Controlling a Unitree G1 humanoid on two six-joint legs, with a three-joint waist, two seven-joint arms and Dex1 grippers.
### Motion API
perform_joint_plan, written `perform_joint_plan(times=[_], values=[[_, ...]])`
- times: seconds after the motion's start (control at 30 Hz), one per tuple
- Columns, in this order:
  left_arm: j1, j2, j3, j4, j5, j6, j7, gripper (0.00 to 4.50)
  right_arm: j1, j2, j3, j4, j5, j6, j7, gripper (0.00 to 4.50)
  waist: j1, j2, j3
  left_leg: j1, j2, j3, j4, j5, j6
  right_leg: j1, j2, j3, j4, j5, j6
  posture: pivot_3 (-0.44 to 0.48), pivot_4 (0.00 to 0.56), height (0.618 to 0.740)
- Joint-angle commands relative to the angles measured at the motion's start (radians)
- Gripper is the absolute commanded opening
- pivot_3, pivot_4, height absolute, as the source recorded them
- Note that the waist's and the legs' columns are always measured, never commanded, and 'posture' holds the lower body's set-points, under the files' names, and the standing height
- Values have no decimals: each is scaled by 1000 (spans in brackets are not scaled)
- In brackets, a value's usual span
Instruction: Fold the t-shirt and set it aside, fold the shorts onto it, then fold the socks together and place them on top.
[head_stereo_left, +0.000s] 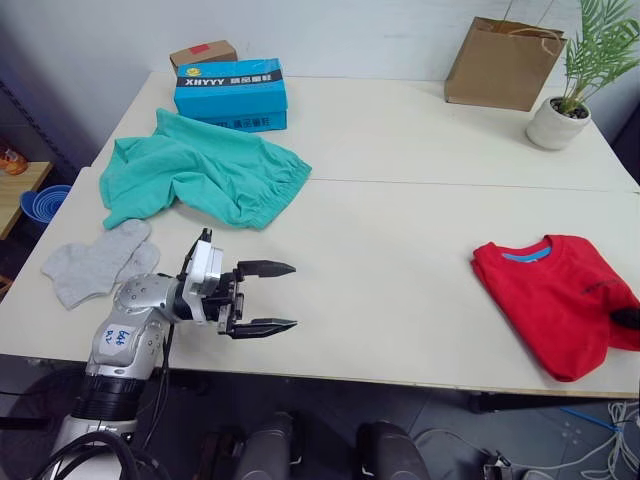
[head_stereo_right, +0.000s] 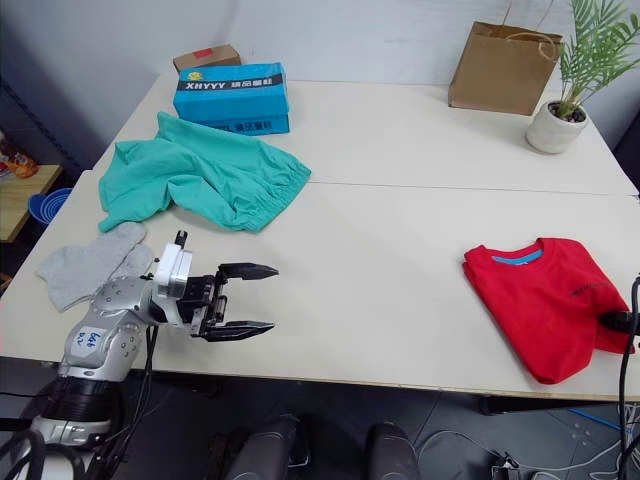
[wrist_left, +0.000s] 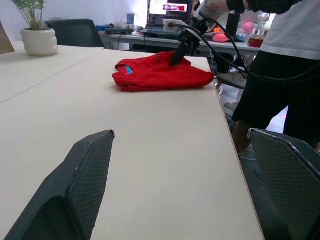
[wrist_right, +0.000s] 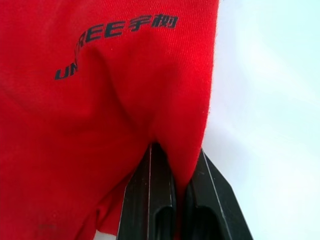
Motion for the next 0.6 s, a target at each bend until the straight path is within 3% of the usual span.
perform_joint_plan(times=[0.03,0.23,0.5,0.53,0.6], values=[[-23,16,29,17,4,-27,-11,4500,16,-13,-28,7,-12,66,-15,47,0,0,0,0,0,0,0,0,0,0,0,0,0,0,0,0,150,740],[-28,-4,25,9,8,-37,1,4500,42,-23,-146,-3,30,84,-77,47,3,0,0,-1,-1,-1,0,0,1,0,0,-1,-1,0,0,0,150,740],[-32,-13,20,29,13,-48,-2,4500,132,3,-286,-145,114,227,-128,47,1,0,0,0,0,-1,-1,0,1,0,0,-1,0,0,0,0,150,740],[-36,-14,19,33,14,-50,-3,4500,146,12,-319,-181,131,241,-146,524,2,0,0,0,0,-1,-1,0,1,0,0,-1,0,0,0,0,150,740],[-42,-17,19,41,14,-52,-3,4500,185,22,-369,-257,159,277,-156,1029,2,0,0,0,0,-1,-1,0,1,0,0,-1,0,0,0,0,150,740]])
